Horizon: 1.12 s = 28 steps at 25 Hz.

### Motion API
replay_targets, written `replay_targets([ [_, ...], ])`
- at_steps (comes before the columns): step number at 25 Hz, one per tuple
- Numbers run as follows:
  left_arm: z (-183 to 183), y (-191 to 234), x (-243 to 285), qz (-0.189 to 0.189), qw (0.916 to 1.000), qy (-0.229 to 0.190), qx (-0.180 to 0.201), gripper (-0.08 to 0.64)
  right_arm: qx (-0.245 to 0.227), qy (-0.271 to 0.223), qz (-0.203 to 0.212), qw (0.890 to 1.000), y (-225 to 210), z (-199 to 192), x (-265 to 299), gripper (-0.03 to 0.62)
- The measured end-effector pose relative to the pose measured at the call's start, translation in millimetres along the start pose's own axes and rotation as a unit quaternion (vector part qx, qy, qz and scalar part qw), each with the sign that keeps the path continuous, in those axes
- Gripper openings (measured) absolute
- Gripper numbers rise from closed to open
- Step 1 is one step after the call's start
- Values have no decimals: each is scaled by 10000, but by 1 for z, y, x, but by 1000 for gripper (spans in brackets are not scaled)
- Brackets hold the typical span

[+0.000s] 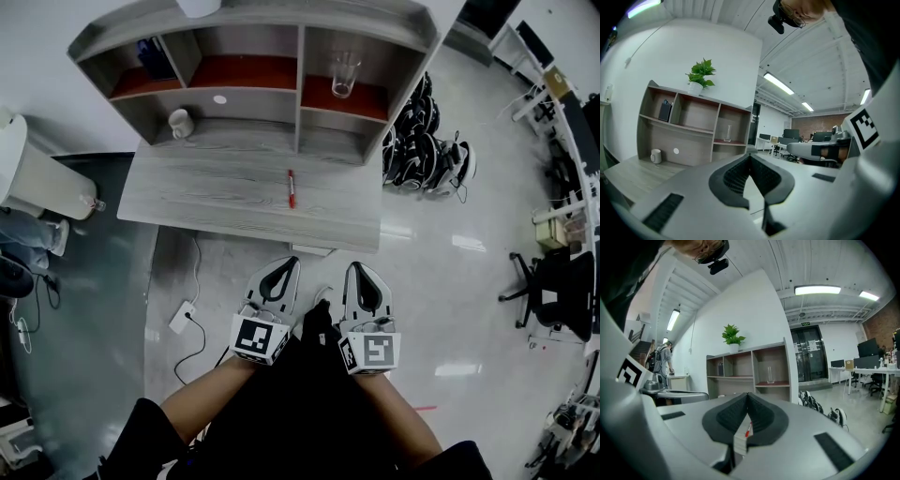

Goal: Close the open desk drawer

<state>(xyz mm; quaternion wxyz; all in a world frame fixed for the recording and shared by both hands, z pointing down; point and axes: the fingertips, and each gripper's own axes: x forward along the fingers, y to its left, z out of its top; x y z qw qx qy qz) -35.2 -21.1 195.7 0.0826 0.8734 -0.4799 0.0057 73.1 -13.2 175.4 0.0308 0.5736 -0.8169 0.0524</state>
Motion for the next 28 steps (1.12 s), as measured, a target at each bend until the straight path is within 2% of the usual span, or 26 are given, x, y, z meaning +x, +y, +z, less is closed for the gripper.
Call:
replay_targets([
  [4, -4, -3, -3, -14, 10000, -7, 35, 14, -161, 45, -50, 9998, 1, -5, -9, 17],
  [14, -7, -4, -10, -44, 10000, -37, -4, 14, -184, 80, -278, 9994, 0, -13, -24, 17],
  [28, -21, -4, -27, -29, 10000, 23, -72, 14, -46, 178, -373, 9991, 10, -23, -38, 17],
])
